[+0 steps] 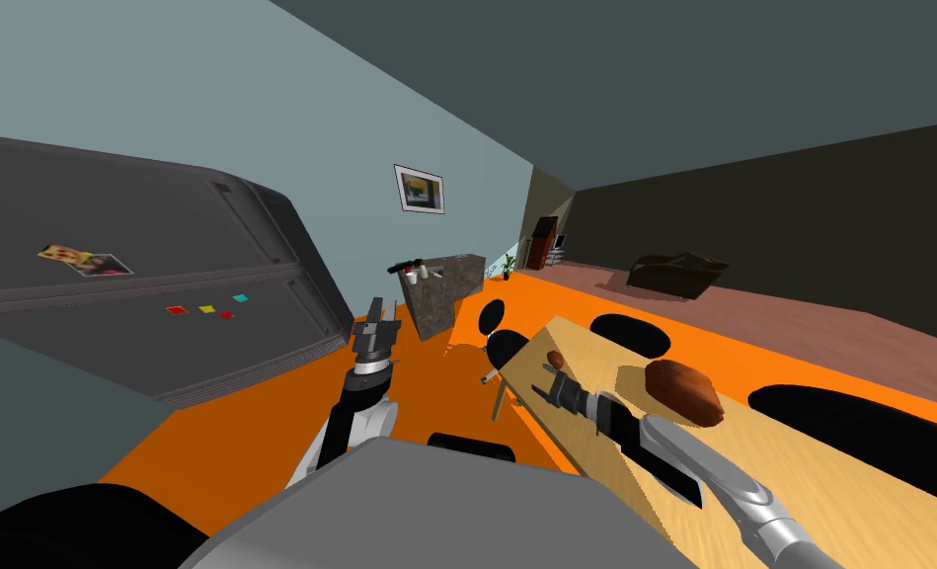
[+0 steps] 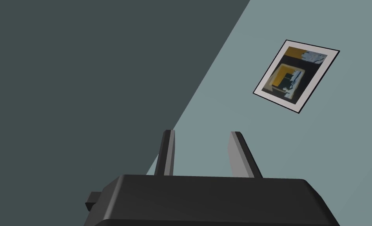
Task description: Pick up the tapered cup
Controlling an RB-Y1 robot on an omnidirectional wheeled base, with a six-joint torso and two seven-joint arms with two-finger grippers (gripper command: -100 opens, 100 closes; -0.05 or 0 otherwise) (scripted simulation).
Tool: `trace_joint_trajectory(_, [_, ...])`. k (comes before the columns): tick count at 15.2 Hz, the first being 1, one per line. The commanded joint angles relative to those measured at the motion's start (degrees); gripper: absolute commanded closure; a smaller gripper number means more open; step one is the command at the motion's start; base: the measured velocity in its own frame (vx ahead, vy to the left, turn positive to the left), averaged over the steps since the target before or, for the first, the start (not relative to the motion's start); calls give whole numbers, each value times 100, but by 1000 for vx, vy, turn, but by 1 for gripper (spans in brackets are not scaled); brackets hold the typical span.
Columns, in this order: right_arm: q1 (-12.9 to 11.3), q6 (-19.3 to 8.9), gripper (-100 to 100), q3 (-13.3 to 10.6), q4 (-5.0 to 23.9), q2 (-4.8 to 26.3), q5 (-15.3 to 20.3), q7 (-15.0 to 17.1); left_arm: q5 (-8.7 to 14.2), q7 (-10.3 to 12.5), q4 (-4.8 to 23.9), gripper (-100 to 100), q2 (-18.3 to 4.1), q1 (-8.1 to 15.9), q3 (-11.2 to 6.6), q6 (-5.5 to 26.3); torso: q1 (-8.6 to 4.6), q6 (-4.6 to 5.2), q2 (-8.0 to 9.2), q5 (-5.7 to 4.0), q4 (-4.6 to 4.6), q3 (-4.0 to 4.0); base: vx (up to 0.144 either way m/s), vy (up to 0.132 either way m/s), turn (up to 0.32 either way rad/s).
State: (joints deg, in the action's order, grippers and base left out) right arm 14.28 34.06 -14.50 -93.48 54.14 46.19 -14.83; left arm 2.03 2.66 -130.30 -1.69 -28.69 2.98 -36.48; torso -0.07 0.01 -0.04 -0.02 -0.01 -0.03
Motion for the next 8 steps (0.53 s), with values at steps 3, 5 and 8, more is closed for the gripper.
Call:
trace_joint_trajectory(3, [-164,111,-100,-166,561,454,495,-300,0,0,0,0,0,0,0,0,-1,0,-1,0,0,-1,10,-14,54])
trace_joint_trajectory(5, [-164,111,-100,-166,617,458,636,-300,0,0,0,0,0,0,0,0,-4,-1,-2,-1,-1,-1,9,-18,36])
trace_joint_trajectory(8, [-278,173,-100,-332,1040,858,1071,-539,0,0,0,0,0,0,0,0,-2,0,0,1,0,0,11,-16,50])
